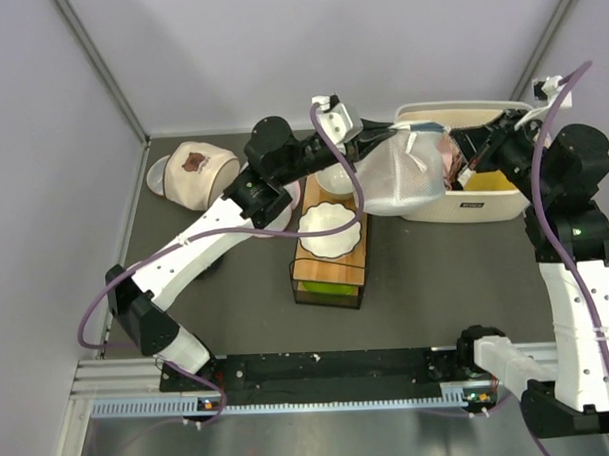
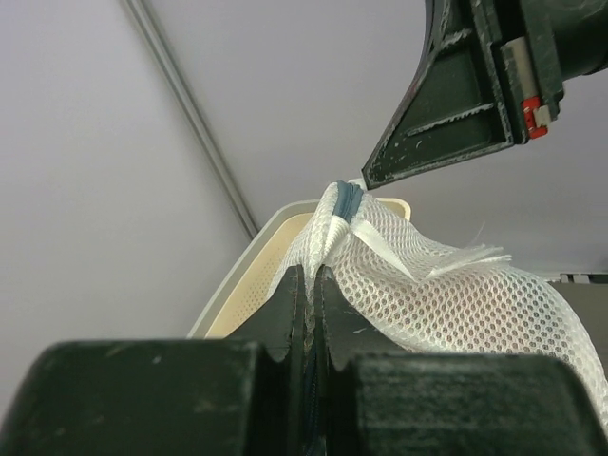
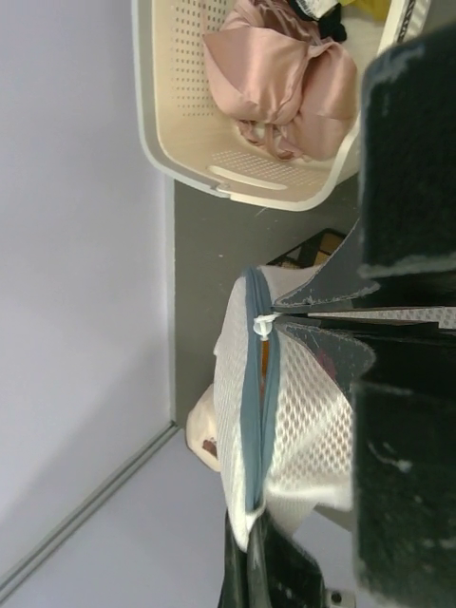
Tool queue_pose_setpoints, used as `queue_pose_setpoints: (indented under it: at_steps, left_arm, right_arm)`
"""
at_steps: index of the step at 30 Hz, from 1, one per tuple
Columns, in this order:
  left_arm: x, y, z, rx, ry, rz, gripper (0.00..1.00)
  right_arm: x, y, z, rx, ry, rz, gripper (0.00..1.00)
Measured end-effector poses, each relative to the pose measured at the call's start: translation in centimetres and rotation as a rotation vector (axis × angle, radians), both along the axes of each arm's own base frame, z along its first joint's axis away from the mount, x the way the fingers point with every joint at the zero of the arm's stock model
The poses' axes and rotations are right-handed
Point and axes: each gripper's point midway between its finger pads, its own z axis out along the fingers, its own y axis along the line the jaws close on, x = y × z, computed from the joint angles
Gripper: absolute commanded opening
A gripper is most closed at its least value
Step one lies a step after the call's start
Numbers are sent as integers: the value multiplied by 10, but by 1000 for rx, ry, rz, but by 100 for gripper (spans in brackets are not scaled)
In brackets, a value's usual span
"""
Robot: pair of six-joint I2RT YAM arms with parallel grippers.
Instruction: Unzip the laundry bag and remove the bra
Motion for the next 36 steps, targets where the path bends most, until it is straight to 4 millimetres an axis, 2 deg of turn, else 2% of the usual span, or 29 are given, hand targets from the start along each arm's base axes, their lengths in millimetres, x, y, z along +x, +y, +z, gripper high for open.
queue_pose_setpoints:
  at_steps: [5,12,13,14,17,22,25,26,28,33,36]
  left_arm:
    - [-6,9,1,6,-1,-28,0]
    - [-21,27,17,-32,49,-108,0]
    - [-21,30,19,-38,63,-119,0]
    - [-20,33,19,-42,83,-135,0]
    - [-20,41,19,-31,121,-172,0]
    - [-31,64,46,-45,129,-273,0]
    - [-38,78,57,-56,148,-347,0]
    - [-39,81,58,-52,159,-373,0]
    - [-41,83,60,-34,174,-428,0]
    - [-41,78,56,35,255,-579,0]
    - [-38,75,47,66,320,-648,0]
  right_arm:
    - [7,-2,-33,-23,68,13,0]
    - [13,15,-71,-47,155,147,0]
    - [12,18,-73,-50,157,170,7]
    - [10,21,-73,-53,155,190,46]
    - [3,27,-72,-72,145,242,60]
    - [-10,25,-67,-147,83,260,59]
    - [-22,21,-53,-219,-23,244,68]
    - [-28,20,-49,-248,-77,244,80]
    - [-38,20,-48,-296,-178,241,91]
    - [-54,28,-54,-334,-337,293,95]
    - [-47,40,-47,-310,-373,371,94]
